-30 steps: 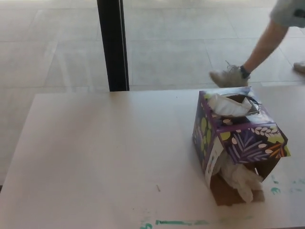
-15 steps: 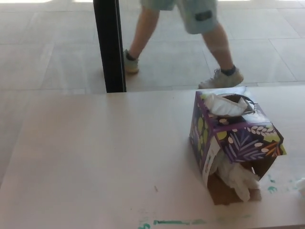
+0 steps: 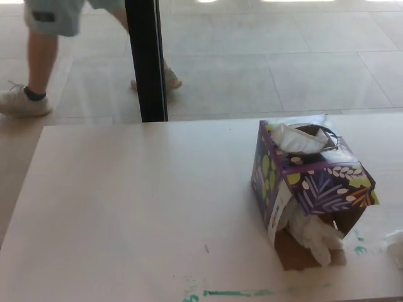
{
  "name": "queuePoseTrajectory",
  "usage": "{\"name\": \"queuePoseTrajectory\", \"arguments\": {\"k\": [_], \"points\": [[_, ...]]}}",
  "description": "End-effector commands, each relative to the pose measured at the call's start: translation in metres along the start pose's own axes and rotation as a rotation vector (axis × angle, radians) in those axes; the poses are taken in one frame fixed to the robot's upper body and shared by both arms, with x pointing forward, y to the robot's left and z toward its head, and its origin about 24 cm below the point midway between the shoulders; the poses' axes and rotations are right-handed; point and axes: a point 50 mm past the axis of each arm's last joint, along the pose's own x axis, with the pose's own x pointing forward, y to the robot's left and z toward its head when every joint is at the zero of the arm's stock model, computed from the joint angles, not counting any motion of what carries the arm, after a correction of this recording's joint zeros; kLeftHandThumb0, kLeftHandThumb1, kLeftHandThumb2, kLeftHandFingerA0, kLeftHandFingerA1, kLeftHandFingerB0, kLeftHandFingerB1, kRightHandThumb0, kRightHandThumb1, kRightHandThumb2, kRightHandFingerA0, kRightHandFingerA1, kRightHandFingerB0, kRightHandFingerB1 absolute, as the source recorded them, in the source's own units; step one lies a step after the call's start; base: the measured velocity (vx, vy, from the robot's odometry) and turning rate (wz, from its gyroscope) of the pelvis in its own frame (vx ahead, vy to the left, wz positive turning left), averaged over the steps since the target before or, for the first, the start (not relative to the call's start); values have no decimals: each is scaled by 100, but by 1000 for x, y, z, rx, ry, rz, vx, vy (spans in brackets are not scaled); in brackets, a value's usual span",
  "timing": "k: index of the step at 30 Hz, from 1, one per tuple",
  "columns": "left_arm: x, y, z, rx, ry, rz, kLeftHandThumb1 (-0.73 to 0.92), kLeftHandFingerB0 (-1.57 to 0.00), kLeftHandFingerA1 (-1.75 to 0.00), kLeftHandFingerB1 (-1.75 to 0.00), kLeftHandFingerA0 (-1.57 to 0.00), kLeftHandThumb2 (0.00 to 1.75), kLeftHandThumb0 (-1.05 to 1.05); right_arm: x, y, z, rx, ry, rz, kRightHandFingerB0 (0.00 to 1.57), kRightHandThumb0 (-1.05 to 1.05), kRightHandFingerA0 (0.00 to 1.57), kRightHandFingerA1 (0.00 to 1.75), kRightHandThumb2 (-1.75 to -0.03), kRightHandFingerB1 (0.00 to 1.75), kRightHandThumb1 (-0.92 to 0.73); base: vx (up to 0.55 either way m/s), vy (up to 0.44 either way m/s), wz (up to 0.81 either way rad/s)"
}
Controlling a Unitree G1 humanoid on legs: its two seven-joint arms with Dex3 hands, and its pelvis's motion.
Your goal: The robot uses its right hand to pull out a tissue from the tissue box kept in the middle of the desk and put it on the right side
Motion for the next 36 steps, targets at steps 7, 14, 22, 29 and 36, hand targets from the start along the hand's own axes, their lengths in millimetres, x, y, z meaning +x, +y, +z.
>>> {"name": "queuePoseTrajectory", "arguments": {"k": [7, 14, 22, 29, 36], "points": [[-3, 5, 0, -1, -24, 17, 88, -42, -50, -38, -57, 66, -73, 4, -39, -5, -23, 25, 34, 0, -97, 0, 0, -60, 0, -62, 0, 0, 0], [-3, 7, 2, 16, -27, 21, 89, -40, -48, -38, -56, 67, -72, -1, -65, -11, 112, 45, 102, 0, -98, 0, 0, -60, 0, -62, 0, 0, 0], [-6, 10, 0, -2, -27, 23, 89, -44, -51, -40, -56, 67, -73, -28, -124, -43, 377, 54, -12, 0, -93, 0, 0, -81, 0, -49, 0, 0, 0], [-7, 11, -2, 13, -23, 26, 89, -44, -50, -39, -56, 67, -75, -64, -164, -78, 524, 85, -160, 0, -85, 0, 0, -73, 0, -55, 0, 0, 0], [-6, 10, 0, 6, -32, 24, 88, -44, -50, -40, -57, 66, -74, -104, -158, -127, 729, 147, -341, 0, -92, 0, 0, -75, 0, -55, 0, 0, 0]]}}
